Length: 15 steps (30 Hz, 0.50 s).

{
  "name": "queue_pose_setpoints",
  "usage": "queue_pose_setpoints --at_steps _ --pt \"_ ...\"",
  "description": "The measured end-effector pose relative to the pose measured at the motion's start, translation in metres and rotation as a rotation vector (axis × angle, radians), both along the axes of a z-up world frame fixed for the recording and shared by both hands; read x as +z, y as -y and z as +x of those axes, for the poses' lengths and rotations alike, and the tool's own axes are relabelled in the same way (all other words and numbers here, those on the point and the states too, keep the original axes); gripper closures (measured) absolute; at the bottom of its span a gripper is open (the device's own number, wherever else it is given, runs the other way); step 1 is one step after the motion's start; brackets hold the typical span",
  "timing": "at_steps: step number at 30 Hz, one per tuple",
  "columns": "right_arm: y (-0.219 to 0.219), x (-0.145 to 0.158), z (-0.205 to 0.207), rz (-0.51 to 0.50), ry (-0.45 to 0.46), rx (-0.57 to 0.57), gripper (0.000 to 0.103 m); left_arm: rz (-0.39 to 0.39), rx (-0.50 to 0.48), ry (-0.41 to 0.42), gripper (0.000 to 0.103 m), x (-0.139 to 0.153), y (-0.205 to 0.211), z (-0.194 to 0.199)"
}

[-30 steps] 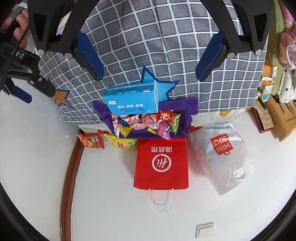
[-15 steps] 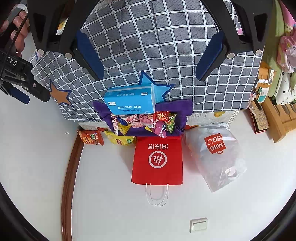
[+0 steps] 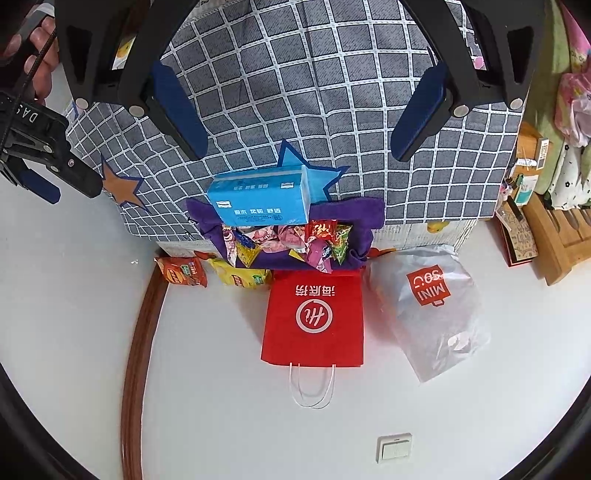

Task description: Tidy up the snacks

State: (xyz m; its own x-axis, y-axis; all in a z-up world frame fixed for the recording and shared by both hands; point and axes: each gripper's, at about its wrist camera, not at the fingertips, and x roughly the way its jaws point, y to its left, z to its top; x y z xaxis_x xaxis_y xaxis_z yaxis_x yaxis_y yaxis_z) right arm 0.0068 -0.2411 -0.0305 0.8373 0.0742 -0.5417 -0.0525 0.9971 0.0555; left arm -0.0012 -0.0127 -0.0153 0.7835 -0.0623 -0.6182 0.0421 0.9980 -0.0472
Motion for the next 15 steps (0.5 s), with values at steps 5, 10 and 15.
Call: queue_pose_setpoints --at_steps 5,10,15 --pt "0.0 0.0014 -0.0018 -0.001 0.005 0.003 0.001 0.001 -0.004 0.004 0.003 0.0007 0.0021 -0.0011" --pt "0.0 0.0025 -0.0029 0.001 0.009 0.005 0.001 0.002 -0.008 0.007 0.003 0.0014 0.0033 -0.0016" --pt "0.001 0.0041 -0.0039 0.005 0.014 0.007 0.001 0.003 -0.013 0.008 0.003 0.0022 0.0047 -0.0022"
